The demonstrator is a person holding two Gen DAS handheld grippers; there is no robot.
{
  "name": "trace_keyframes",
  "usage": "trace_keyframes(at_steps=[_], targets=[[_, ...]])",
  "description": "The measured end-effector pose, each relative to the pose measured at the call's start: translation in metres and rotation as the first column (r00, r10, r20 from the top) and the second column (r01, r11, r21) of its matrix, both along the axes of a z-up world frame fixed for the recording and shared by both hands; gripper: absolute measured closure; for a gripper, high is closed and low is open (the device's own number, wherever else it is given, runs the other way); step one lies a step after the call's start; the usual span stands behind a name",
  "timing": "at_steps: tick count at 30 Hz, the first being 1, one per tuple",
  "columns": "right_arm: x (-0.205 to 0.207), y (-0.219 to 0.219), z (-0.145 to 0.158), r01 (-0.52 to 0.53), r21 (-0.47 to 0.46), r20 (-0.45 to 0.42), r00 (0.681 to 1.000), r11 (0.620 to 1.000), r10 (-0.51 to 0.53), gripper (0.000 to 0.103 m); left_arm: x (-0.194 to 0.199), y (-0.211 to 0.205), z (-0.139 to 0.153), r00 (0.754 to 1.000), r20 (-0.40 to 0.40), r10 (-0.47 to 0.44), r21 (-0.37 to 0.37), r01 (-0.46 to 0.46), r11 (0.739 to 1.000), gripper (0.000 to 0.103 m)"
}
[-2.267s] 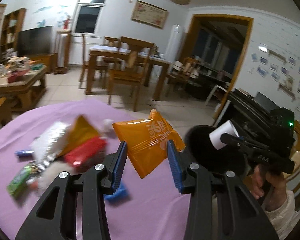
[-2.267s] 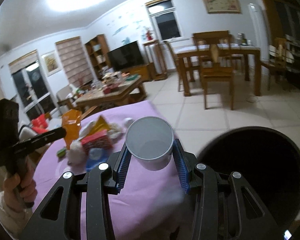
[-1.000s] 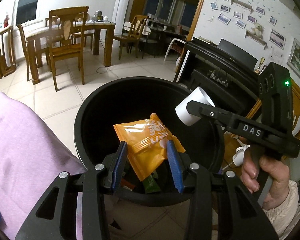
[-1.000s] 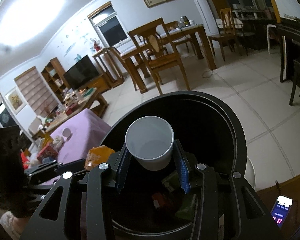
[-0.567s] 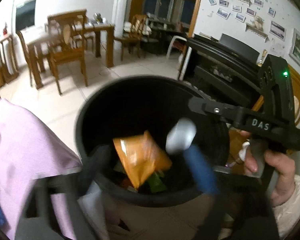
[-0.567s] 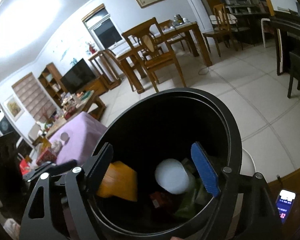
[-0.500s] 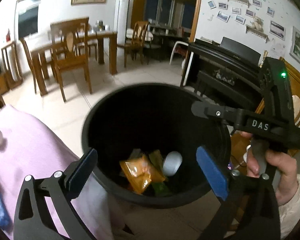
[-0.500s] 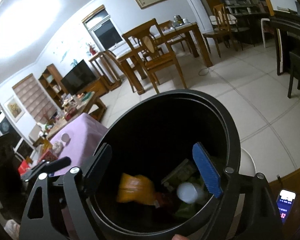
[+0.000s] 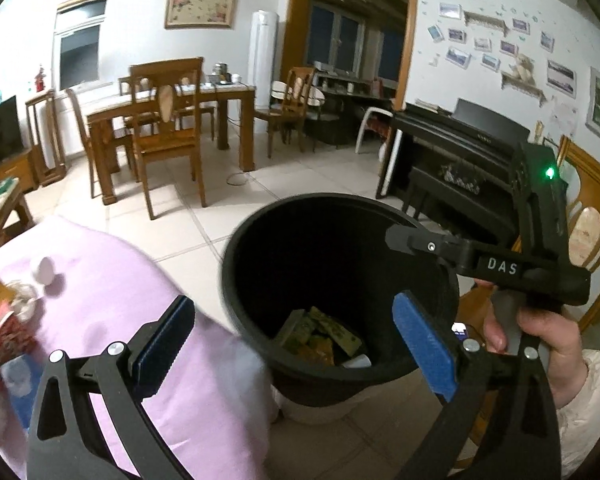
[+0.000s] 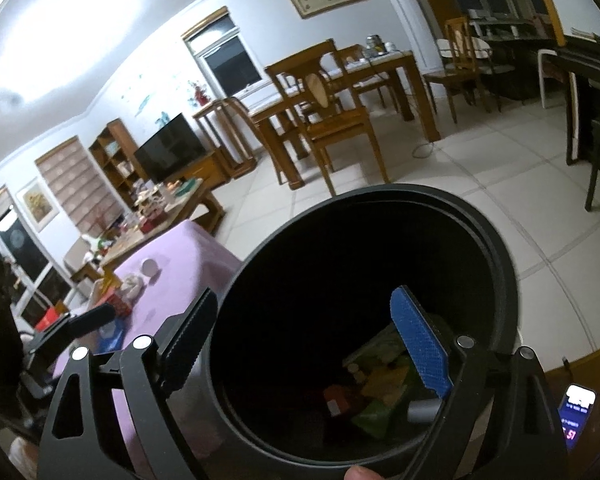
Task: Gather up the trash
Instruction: 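Carry the bag and cup to the bin and open both tools, then grasp the green Doublemint gum pack with the left tool while the right tool grasps the blue wipe pack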
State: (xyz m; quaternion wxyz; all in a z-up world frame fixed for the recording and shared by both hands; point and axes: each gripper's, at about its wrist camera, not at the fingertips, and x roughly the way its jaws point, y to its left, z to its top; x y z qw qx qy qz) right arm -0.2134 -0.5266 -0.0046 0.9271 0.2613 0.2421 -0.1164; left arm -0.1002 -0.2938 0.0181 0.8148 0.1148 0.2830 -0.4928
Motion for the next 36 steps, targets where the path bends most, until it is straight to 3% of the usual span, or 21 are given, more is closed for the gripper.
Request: trace_keyframes(at_steps=[10,14,19,22,23,24,26,33,36], targets=[[0.054,0.065,0.008,-0.167,-0.044,-0.025,0.986,0.985,0.166,0.016,0.049,0.098,0.008,0.978,-0.024,0.207,-0.052,-0.208,0.977,0.005],[0.081,0.101,0.012,-0.255,-0.063,-0.037,0.967,0.965,0.253,0.016,0.076,0.156,0.002,0.948,-0.036,0.315,-0.033,-0.316,0.948,0.005],[0.121,0.163,0.014,-0.411,-0.104,-0.068,0.911,0.906,0.406,0.016,0.102,0.219,-0.004,0.899,-0.083,0.43,-0.023,-0.434,0.901,0.005],[0.147,0.203,0.014,-0.487,-0.126,-0.103,0.873,0.864,0.477,0.016,0.115,0.25,-0.011,0.873,-0.072,0.482,0.031,-0.481,0.876,0.006],[0.156,0.215,0.014,-0.506,-0.137,-0.118,0.862,0.852,0.493,0.016,0.123,0.259,-0.016,0.864,-0.064,0.499,0.08,-0.494,0.866,0.009],[0.166,0.23,0.013,-0.53,-0.148,-0.134,0.847,0.835,0.514,0.016,0.127,0.265,-0.018,0.86,-0.059,0.507,0.102,-0.5,0.86,0.019],[0.177,0.247,0.012,-0.557,-0.16,-0.153,0.829,0.815,0.537,0.016,0.138,0.278,-0.022,0.849,-0.054,0.525,0.148,-0.513,0.845,0.025],[0.232,0.302,-0.009,-0.636,-0.177,-0.3,0.761,0.751,0.575,0.021,0.171,0.304,-0.046,0.854,-0.045,0.518,0.303,-0.482,0.822,0.035],[0.252,0.311,-0.019,-0.645,-0.172,-0.358,0.745,0.745,0.562,0.022,0.172,0.305,-0.049,0.859,-0.036,0.51,0.332,-0.471,0.817,0.037]])
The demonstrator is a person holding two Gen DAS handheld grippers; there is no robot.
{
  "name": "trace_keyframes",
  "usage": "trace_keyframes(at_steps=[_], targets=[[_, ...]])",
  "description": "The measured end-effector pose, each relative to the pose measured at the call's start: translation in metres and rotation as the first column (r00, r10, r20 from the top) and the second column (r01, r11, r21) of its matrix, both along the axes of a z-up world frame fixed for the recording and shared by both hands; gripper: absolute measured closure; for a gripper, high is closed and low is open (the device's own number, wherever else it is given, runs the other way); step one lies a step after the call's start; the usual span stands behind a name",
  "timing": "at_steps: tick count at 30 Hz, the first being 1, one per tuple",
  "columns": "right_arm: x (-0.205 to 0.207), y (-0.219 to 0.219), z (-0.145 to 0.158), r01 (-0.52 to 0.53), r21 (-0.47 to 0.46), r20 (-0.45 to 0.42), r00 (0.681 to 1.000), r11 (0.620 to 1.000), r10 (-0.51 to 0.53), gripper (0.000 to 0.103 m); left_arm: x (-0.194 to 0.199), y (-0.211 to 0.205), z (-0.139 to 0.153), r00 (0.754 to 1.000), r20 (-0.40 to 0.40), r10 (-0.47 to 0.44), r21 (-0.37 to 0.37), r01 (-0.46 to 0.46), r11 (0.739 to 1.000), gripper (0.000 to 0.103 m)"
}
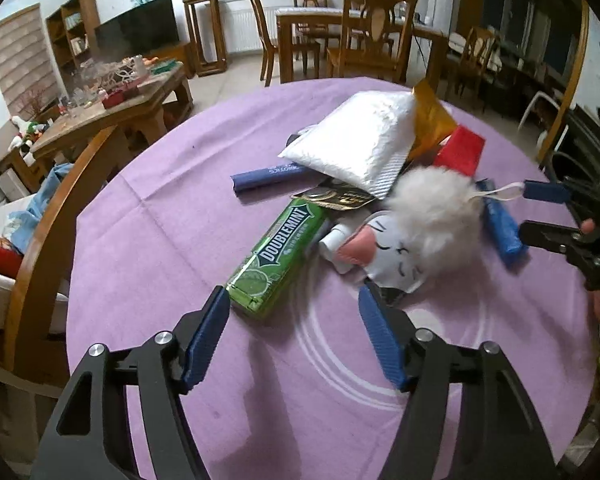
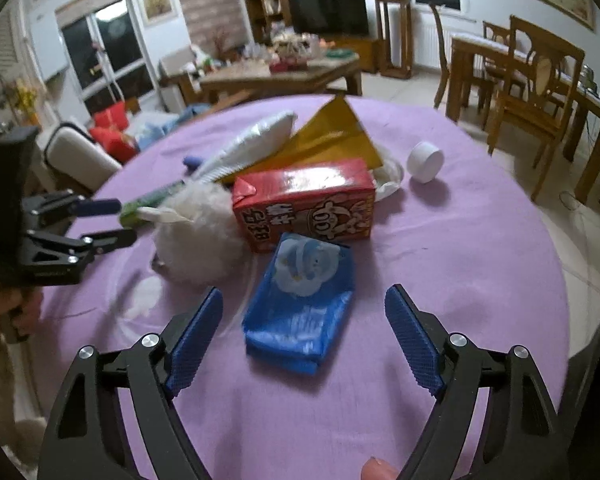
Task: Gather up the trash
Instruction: 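Grasp the green Doublemint gum pack with the left tool while the right tool grasps the blue wipe pack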
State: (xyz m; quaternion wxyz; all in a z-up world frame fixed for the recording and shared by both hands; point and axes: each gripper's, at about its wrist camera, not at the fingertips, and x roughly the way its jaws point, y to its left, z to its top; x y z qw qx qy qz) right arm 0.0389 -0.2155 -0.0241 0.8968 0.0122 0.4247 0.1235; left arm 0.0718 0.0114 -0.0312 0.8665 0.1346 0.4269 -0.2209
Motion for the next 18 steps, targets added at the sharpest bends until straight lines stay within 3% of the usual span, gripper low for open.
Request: trace_keyframes(at_steps=[5,8,11,15,18], targets=[[0.023,0.009,-0.013,0.009,-0.034,-0.053,0.999,0.999,-0.011,0.027,0.009,-0.002,-0.003,1.0,0.013,-0.005,0.027,0.005,1.0,0.037],[0.029,0.016,-0.019,0.004,-0.055,-0.062,0.998,0.998,-0.007,0.032,0.013,-0.005,-0.005,0.999,0.03,-0.017,0.061,0.015,0.998,0.043],[0.032,0.02,-0.02,0.007,-0.063,-0.057,0.998,0.998,-0.011,0.041,0.017,-0.002,-0.004,0.999,0.032,-0.017,0.041,0.016,0.999,0.045],[0.032,0.023,-0.02,0.014,-0.058,-0.054,0.998,0.998,-0.017,0.045,0.019,0.0,0.003,0.998,0.057,-0.029,0.027,0.027,0.999,0.044],[0.032,0.019,-0.019,0.017,-0.045,-0.055,0.998,0.999,-0.019,0.047,0.016,-0.012,0.004,0.994,0.087,-0.07,0.088,0.062,0.994,0.044]])
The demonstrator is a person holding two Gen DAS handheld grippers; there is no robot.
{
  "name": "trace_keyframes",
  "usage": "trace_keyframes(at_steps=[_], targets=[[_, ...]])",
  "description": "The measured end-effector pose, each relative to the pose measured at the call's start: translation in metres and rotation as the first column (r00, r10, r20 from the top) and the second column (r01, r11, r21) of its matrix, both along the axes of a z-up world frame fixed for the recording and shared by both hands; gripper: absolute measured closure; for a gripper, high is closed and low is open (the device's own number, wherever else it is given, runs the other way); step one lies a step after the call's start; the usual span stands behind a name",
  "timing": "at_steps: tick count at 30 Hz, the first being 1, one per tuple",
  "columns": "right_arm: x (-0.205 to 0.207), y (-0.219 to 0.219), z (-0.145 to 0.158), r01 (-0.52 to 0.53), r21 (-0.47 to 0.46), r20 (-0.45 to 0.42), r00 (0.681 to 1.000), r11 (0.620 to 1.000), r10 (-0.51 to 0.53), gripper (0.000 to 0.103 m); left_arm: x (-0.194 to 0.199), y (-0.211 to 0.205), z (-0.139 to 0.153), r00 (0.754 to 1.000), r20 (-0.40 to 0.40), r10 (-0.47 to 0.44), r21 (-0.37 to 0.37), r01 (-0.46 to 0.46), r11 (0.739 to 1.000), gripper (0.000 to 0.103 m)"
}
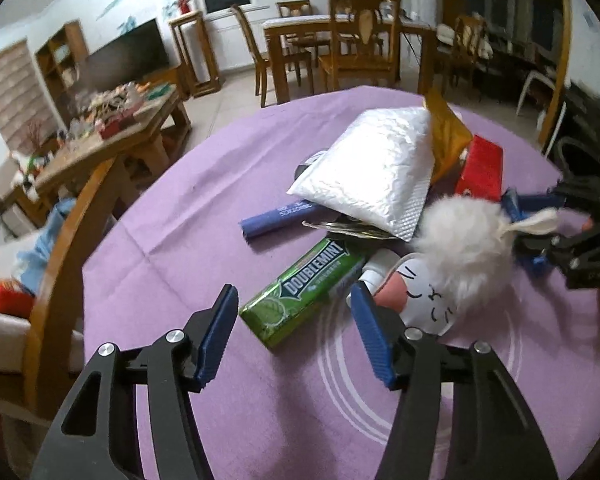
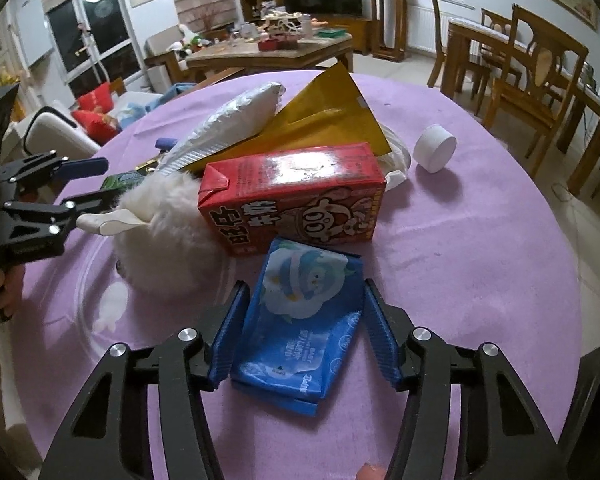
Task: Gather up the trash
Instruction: 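Grasp the green Doublemint gum pack with the left tool while the right tool grasps the blue wipe pack, then lift the gum pack and wipe pack toward the bin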
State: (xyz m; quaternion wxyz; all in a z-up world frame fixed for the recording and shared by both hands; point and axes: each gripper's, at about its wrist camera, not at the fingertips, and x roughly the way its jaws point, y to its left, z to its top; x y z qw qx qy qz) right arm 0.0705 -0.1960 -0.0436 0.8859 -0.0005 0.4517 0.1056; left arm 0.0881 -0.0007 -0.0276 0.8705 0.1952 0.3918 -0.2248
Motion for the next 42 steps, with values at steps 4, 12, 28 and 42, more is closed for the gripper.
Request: trace_keyframes(at_steps=[4,12,28,42], targets=[[-0.004,-0.007,0.002,-0.007,0.042,-0.003,1.0,0.999,0.007,0.047,0.013,-0.002,-0.003,0.999,-0.037,-0.034,-0.003,0.034,0.999,0.044],[-0.022,-0.017,0.011,-0.027,0.113,0.025,0.999,0.993,0.025,0.047,0.013,0.009,-0.006,0.992,-0.102,-0.068,-0.046,0.063,0.997,0.061],[-0.052,-0.03,0.027,-0.019,0.16,0.092,0.996,0.987,0.004,0.047,-0.001,0.028,0.008,0.995,-0.023,0.095,-0.176,-0.098,0.98,0.073],[-0.132,-0.105,0.084,0.083,0.315,0.347,0.917,0.945,-0.196,0.047,-0.057,-0.017,0.058,0.994,0.05,0.094,-0.378,-0.068,0.923,0.073]])
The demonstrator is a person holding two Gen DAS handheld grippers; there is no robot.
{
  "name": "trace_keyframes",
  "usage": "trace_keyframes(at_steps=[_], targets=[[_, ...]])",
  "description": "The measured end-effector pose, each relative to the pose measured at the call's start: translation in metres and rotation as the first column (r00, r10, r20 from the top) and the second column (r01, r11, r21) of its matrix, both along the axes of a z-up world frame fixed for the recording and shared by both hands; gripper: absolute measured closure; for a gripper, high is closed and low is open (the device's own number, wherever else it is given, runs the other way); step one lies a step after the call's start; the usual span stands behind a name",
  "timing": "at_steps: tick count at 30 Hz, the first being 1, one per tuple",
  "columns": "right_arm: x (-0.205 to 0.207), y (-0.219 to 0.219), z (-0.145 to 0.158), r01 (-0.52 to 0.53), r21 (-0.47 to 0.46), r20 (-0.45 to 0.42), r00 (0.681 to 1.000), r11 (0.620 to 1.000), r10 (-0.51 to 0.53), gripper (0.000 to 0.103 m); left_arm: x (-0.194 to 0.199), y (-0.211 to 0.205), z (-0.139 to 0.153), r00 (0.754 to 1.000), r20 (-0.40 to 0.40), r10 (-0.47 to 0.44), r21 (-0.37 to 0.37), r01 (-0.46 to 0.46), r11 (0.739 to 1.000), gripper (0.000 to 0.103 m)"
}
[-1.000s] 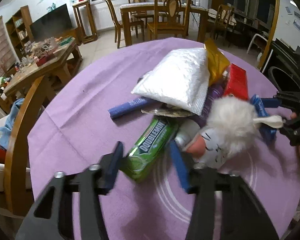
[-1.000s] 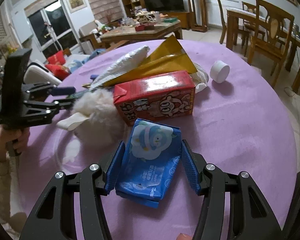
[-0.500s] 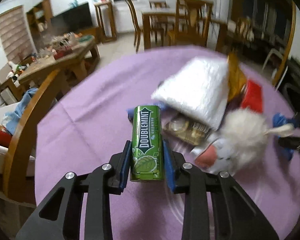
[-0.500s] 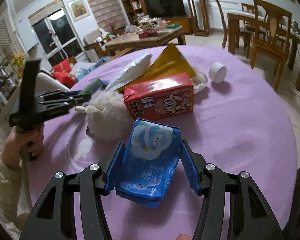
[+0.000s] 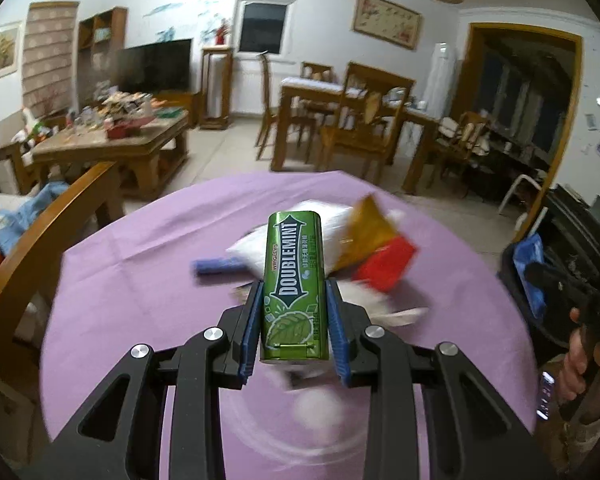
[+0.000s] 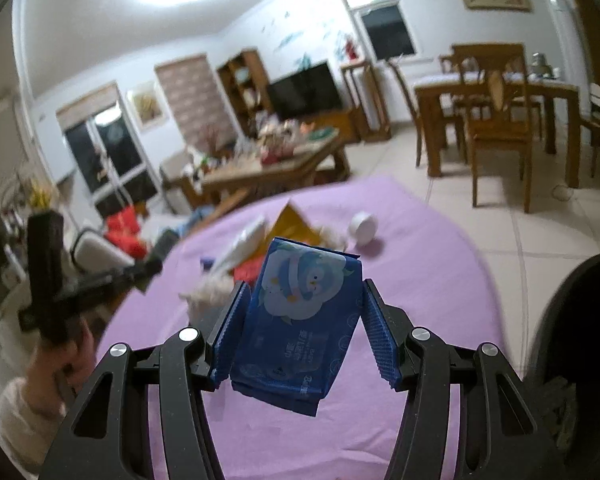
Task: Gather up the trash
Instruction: 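Lift the gum pack and wipe pack toward the bin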
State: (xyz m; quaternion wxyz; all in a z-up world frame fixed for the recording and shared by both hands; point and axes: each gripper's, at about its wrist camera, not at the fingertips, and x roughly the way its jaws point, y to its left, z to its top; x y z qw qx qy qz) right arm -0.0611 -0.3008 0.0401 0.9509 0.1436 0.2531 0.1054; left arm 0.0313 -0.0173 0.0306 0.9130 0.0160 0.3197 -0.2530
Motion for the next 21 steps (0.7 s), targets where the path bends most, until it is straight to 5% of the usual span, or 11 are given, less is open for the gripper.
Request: trace_keyframes(at_steps=[11,21], targets=[[-0.071,-0.081,0.034,0.17,0.047,0.143,0.974,0.984,-0.175,0.047,-0.046,-0.117,0.019,0.982,0.069,-0.178,-0.034,0.18,0.983,0.073],[-0.131,-0.172,0.014,0.389,0.068,0.132,0.909,0.919,-0.394,0.047,-0.072,-0.208,0.005,0.936,0.055,-0.347,-0.062,0.35,0.934,0.073]])
